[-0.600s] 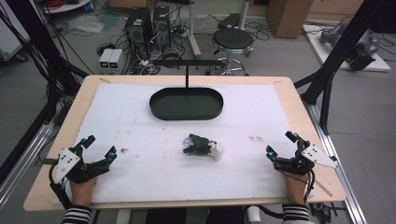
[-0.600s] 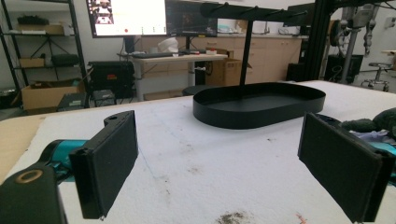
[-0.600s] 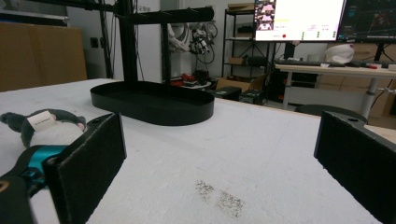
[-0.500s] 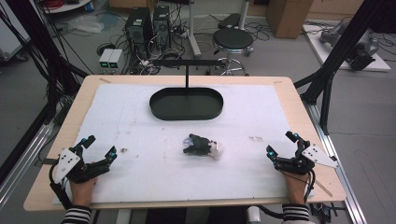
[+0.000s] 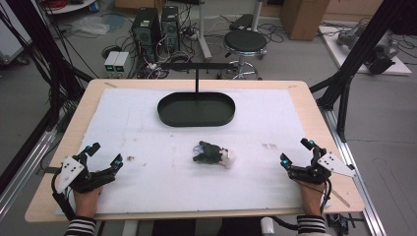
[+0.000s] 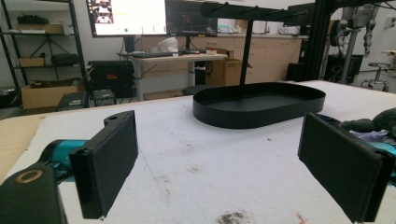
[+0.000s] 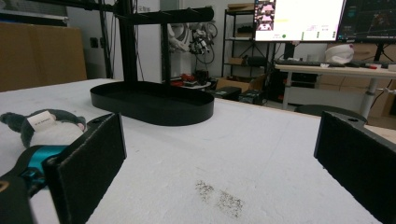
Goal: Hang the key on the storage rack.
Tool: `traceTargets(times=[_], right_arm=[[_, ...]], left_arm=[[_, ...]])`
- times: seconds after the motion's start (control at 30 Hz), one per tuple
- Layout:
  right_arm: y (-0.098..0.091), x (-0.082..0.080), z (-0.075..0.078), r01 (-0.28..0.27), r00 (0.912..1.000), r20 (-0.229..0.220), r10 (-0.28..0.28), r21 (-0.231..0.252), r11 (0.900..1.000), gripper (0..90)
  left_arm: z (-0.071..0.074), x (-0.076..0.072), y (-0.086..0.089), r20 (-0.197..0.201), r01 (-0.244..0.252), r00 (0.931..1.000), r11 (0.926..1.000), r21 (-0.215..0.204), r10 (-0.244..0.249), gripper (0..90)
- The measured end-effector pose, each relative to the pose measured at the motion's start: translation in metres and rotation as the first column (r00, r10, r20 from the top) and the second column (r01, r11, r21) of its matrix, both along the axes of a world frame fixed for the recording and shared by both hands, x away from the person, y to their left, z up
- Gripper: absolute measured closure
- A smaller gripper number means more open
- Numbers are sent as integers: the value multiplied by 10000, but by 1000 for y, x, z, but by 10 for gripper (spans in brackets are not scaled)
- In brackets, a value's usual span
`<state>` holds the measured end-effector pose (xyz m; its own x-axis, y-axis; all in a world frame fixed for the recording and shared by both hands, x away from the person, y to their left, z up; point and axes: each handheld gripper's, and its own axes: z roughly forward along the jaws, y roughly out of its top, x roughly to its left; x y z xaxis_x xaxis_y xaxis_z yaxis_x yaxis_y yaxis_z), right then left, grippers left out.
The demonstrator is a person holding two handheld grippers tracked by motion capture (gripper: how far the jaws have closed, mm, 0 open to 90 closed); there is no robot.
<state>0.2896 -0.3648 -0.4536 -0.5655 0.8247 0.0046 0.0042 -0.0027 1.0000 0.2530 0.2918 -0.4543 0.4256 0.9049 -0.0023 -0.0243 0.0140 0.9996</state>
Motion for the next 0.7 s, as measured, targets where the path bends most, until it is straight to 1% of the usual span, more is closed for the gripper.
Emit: traceTargets(times=[0.1, 0.13, 0.23, 0.3, 0.37, 0.4, 0.43, 0.53, 0.63, 0.67, 0.7], right_arm=[[0, 0, 0, 5, 10000, -51, -5, 46, 10000, 12], [0, 0, 0, 11, 10000, 7, -11, 10, 10000, 12], [1, 0, 1, 93, 9999, -53, -93, -75, 9999, 12], [1, 0, 1, 76, 10000, -56, -76, -18, 10000, 12], [0, 2, 2, 224, 9994, -271, -224, -4, 9998, 12], [-1, 4, 4, 210, 9994, -273, -210, 15, 9998, 12], [0, 4, 6, 178, 9990, -406, -175, 66, 9998, 12], [3, 7, 20, -119, 9991, -419, 111, -182, 9998, 12], [10, 12, 37, -669, 9965, -531, 641, -534, 9963, 12], [10, 12, 37, -669, 9965, -531, 641, -534, 9963, 12], [14, 14, 45, -951, 9939, -620, 909, -681, 9931, 12]], left_arm=[[0, 0, 0, 3, 3, 10000, 10000, 8, -3, 126], [0, 0, 0, 3, 3, 10000, 10000, 8, -3, 126], [0, 0, 0, 1, -8, 10000, 10000, -15, 8, 126], [0, 0, 0, 3, -13, 10000, 10000, -20, 13, 126], [0, 0, 0, 2, -15, 10000, 10000, -24, 15, 126], [0, 0, 0, -16, -26, 10000, 10000, -23, 26, 126], [0, 0, 0, -22, -21, 10000, 10000, -39, 21, 126], [0, 0, 1, -67, -15, 10000, 10000, -33, 15, 126], [0, 0, 1, -65, -18, 10000, 10000, -29, 18, 126], [0, 0, 0, -65, -19, 10000, 10000, -27, 19, 126], [0, 0, 1, -70, -13, 10000, 10000, -28, 13, 126]])
